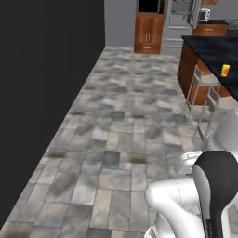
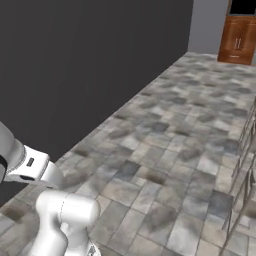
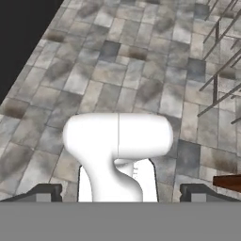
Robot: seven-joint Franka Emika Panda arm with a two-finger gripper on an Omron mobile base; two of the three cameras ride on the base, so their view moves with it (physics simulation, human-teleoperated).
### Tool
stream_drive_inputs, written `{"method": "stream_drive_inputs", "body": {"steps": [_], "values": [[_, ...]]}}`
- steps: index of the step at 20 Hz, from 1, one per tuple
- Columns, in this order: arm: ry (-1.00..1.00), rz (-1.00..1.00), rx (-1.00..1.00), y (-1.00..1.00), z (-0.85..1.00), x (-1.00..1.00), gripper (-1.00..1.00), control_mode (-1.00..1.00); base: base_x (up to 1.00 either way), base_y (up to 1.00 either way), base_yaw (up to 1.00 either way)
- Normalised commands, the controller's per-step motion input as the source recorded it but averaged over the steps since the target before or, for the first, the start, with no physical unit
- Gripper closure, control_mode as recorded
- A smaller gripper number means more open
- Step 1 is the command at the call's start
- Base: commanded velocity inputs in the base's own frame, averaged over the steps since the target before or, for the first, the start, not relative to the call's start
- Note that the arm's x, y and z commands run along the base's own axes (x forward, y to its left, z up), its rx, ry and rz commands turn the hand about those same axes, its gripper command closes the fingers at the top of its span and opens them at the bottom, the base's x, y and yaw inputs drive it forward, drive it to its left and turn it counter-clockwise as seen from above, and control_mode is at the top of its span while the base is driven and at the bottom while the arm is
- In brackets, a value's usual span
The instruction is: Gather the cucumber and broccoli from the fridge and place them on a tray on the dining counter. Then gather the chicken drumstick and fish from the fridge and place them on the other tray.
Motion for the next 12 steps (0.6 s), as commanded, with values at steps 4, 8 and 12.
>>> {"method": "stream_drive_inputs", "body": {"steps": [4, 8, 12], "values": [[0.0, 0.0, 0.0, 0.0, 0.0, 0.0, -1.0, 1.0, 1.0, 0.2, -0.32], [0.0, 0.0, 0.0, 0.0, 0.0, 0.0, -1.0, 1.0, 1.0, 0.22, -0.32], [0.0, 0.0, 0.0, 0.0, 0.0, 0.0, -1.0, 1.0, 1.0, 0.29, -0.33]]}}
